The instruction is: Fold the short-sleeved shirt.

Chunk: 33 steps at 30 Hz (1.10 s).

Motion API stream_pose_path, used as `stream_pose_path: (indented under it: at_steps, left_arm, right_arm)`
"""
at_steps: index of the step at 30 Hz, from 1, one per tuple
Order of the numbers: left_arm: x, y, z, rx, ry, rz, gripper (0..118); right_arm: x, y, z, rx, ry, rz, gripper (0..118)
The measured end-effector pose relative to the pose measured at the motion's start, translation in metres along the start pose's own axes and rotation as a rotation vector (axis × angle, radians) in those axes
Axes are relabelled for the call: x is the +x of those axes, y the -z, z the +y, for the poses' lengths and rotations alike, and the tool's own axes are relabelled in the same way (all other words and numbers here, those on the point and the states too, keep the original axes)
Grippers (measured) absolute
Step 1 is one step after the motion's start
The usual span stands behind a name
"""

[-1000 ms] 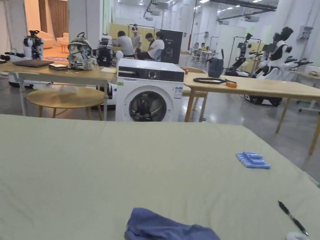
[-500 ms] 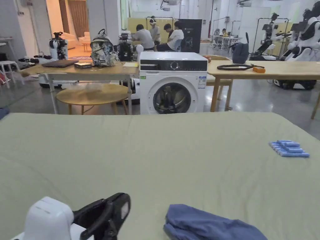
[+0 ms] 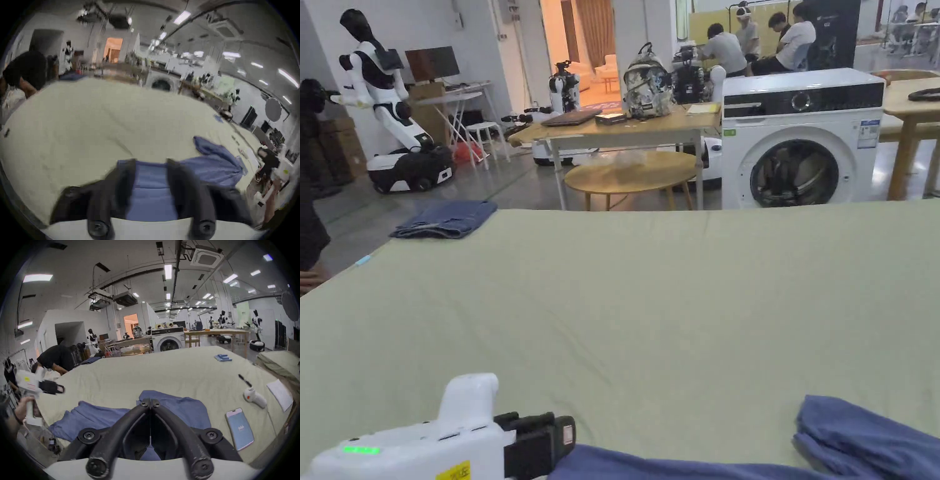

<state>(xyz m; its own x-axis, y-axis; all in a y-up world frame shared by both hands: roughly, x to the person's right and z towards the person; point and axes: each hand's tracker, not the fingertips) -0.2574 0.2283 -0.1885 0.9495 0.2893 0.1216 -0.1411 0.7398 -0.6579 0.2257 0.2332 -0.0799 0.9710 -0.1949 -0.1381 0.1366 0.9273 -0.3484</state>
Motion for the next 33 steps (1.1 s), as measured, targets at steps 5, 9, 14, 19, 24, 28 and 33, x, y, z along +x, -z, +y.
stream_pose_path:
  at_steps: [5, 9, 14, 19, 24, 28, 33]
  left_arm:
    - [-0.031, 0.095, 0.001, -0.226, -0.014, 0.052, 65]
    - [-0.044, 0.138, -0.008, -0.290, -0.009, 0.132, 50]
    - [-0.022, 0.123, -0.004, -0.283, 0.158, 0.127, 0]
    - [-0.020, 0.136, -0.010, -0.317, 0.139, 0.153, 0]
    - [-0.024, 0.133, -0.007, -0.303, 0.126, 0.148, 0]
    - [-0.035, 0.132, -0.012, -0.268, 0.100, 0.131, 0]
    - [-0.045, 0.059, 0.005, 0.000, -0.025, -0.099, 0]
  right_arm:
    - [0.016, -0.009, -0.009, -0.027, 0.041, -0.031, 0]
    - [0.029, -0.022, -0.013, -0.053, 0.007, -0.096, 0]
    - [0.050, -0.040, -0.031, -0.112, 0.081, -0.243, 0]
    - [0.081, -0.010, -0.065, -0.245, 0.335, -0.233, 77]
    - [0.099, 0.025, -0.089, -0.315, 0.460, -0.288, 29]
    - [0.097, 0.027, -0.095, -0.296, 0.487, -0.254, 5]
    - [0.092, 0.005, -0.051, -0.166, 0.409, -0.166, 5]
